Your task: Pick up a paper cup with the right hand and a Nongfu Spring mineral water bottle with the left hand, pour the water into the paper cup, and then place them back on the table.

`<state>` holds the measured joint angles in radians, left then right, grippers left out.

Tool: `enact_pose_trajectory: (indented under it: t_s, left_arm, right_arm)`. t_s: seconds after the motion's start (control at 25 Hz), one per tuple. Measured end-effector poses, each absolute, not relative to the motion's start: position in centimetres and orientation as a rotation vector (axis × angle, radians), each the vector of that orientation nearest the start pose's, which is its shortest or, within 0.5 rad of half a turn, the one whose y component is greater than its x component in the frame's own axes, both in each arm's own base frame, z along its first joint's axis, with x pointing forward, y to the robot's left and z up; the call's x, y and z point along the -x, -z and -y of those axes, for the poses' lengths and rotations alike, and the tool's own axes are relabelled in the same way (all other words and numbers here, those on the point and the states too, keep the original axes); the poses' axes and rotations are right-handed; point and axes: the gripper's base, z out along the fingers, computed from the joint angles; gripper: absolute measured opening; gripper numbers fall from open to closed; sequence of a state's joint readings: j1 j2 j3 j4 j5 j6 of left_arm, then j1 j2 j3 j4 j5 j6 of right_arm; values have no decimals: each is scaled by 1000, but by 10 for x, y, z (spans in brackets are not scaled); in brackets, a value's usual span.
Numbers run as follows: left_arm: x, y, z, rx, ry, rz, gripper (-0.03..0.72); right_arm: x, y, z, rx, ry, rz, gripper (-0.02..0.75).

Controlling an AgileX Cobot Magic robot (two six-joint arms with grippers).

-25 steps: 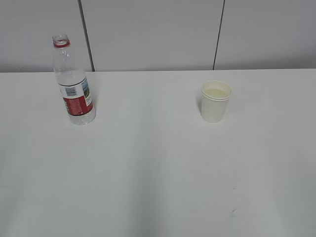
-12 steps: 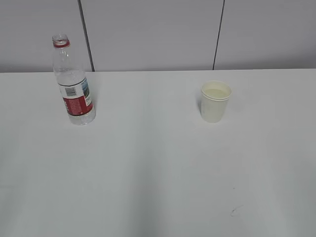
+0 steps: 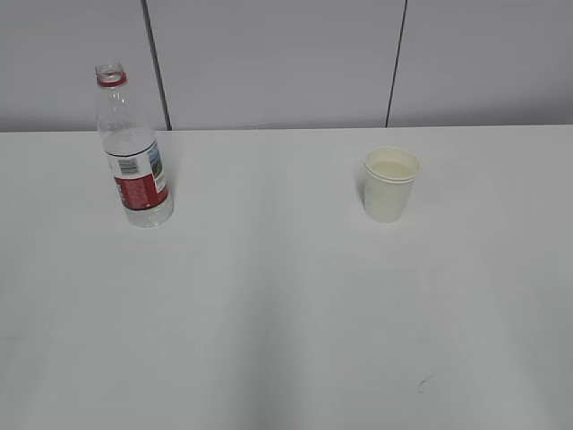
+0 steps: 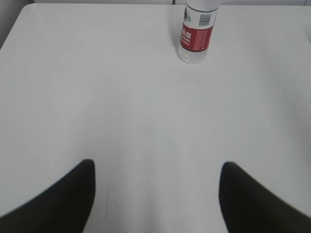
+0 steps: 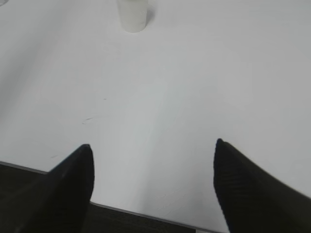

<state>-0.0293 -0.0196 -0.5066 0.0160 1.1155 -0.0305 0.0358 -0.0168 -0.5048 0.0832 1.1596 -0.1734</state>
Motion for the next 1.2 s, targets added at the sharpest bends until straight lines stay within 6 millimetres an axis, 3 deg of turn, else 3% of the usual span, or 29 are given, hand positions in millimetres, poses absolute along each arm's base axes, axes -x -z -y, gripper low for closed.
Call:
enact_pose_trajectory:
  t_s: [1.2]
  left_arm:
    - [11,-275,-2,4,14,-2073,468]
  right_arm:
    - [13,-271,-7,231,-16,-2105,571]
